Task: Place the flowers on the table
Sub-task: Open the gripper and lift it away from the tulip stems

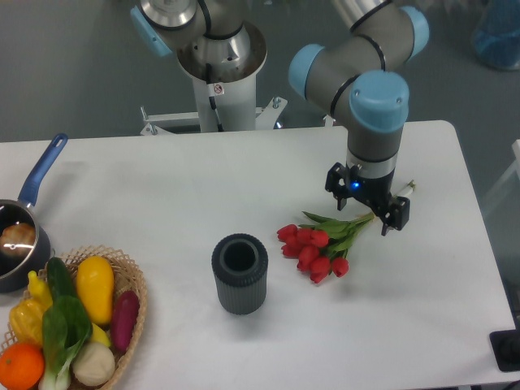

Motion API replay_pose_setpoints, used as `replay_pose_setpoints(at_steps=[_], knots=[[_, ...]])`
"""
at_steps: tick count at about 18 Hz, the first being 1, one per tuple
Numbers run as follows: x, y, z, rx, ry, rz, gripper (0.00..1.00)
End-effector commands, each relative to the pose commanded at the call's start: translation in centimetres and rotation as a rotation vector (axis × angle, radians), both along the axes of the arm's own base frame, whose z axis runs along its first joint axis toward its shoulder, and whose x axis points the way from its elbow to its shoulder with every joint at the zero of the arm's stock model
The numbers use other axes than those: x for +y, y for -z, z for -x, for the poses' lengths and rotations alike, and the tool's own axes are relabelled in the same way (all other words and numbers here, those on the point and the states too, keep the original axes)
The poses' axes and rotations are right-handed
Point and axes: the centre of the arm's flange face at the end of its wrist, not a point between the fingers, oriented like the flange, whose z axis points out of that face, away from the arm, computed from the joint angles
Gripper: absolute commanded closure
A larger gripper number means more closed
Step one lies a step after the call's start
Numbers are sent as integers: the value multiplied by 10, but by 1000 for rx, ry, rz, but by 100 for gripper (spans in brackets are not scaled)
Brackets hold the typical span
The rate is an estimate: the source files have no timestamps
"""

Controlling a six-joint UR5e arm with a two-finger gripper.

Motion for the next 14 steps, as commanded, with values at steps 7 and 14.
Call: replay_pose_setpoints(at_steps=[7,14], knots=[[2,-50,6,50,15,-107,0],[-31,-64,18,26,-22,-188,0]])
